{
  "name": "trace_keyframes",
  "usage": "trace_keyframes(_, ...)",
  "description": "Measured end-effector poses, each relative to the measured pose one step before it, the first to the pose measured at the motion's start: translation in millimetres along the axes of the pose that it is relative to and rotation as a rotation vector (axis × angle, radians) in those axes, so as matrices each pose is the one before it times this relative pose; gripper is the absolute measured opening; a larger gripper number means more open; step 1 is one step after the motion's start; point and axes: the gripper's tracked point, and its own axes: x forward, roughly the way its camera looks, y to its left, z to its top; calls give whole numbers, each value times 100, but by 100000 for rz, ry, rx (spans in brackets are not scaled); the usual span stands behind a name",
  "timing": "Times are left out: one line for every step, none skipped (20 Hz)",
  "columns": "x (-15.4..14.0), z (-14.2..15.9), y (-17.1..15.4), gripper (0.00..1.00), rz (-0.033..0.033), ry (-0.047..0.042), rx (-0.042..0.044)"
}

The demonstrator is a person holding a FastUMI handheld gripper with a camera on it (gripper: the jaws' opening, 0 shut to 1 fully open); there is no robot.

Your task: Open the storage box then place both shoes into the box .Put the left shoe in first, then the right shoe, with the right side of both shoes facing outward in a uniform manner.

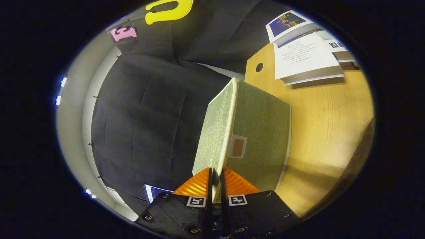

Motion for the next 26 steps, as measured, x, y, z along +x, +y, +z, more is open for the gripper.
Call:
trace_keyframes(90,22,514,11,1794,450,978)
trace_keyframes(230,-54,301,10,271,-474,123)
trace_keyframes(32,107,50,10,-976,-653,1051)
trace_keyframes(-2465,1231,325,5,-893,-355,901)
trace_keyframes(1181,-246,445,3,-1313,494,801)
trace_keyframes(1287,-243,1041,3,350,-124,-816)
trace_keyframes(321,206,1363,3,1203,-389,-1736)
trace_keyframes(22,300,1746,3,1684,-316,-1907)
trace_keyframes(238,404,1660,3,1152,-24,-2208)
trace_keyframes(354,251,1515,3,619,177,-2611)
trace_keyframes(560,300,1519,3,405,488,-2624)
trace_keyframes(620,167,1535,4,417,672,-2634)
trace_keyframes(965,266,1274,3,94,820,-2655)
trace_keyframes(1071,127,1411,5,757,773,-2690)
trace_keyframes(1288,177,1236,5,421,719,-1840)
trace_keyframes(1323,227,1123,5,803,938,-1346)
trace_keyframes(1566,228,899,5,797,845,-1375)
trace_keyframes(1889,95,793,6,96,472,-899)
trace_keyframes(1788,108,749,6,0,846,-673)
trace_keyframes(1745,-359,737,6,-179,1071,-61)
trace_keyframes(1547,-168,372,6,-283,998,-770)
trace_keyframes(1544,-266,156,6,-1428,932,-1331)
trace_keyframes(1327,-225,121,9,-735,1209,-877)
trace_keyframes(366,-125,324,9,-120,953,-619)
trace_keyframes(50,252,-161,11,-1341,-267,-1418)
trace_keyframes(1429,-347,-185,12,-1870,-324,-1961)
